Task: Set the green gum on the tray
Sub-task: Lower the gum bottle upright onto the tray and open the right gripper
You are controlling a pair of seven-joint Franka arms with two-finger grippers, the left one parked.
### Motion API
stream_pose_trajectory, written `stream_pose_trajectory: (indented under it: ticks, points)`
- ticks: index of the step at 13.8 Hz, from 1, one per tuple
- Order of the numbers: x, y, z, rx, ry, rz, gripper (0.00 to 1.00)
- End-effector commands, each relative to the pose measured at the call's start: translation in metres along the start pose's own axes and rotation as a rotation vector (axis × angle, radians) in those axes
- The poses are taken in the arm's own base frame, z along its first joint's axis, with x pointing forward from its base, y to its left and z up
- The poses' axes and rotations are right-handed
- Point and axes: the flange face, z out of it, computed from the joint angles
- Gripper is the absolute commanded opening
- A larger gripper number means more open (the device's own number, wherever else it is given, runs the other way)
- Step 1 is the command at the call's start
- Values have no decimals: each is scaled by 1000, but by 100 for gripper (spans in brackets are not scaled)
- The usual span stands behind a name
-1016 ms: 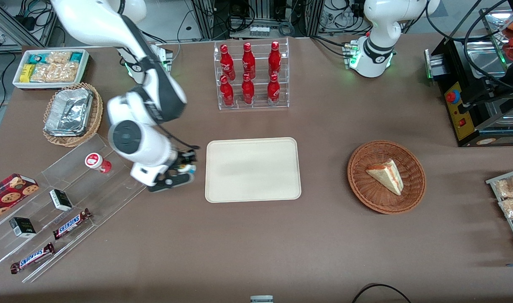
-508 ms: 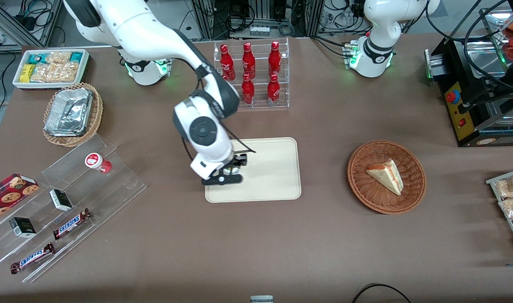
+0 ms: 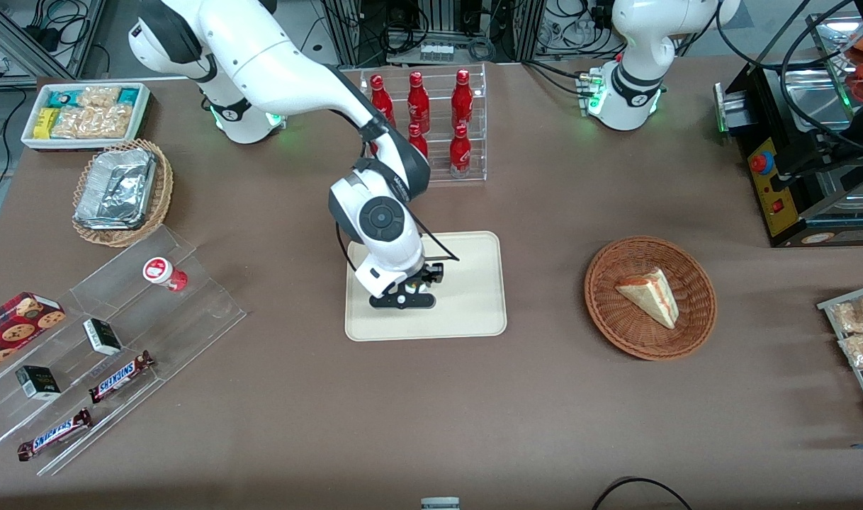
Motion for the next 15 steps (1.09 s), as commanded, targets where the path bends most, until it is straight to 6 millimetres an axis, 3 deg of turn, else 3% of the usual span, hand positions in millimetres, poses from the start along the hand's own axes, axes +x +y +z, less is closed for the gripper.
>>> stream_pose_trajectory:
  ticks: [1, 6, 7, 9, 10, 15]
  points:
    - [5, -7, 7, 13, 0, 31, 0]
    - [7, -6, 21, 19, 8, 32, 0]
    - [7, -6, 22, 18, 7, 25, 4]
    - [7, -5, 23, 16, 6, 25, 83]
    - [7, -4, 26, 13, 5, 21, 100]
    - [7, -6, 21, 16, 26, -9, 100]
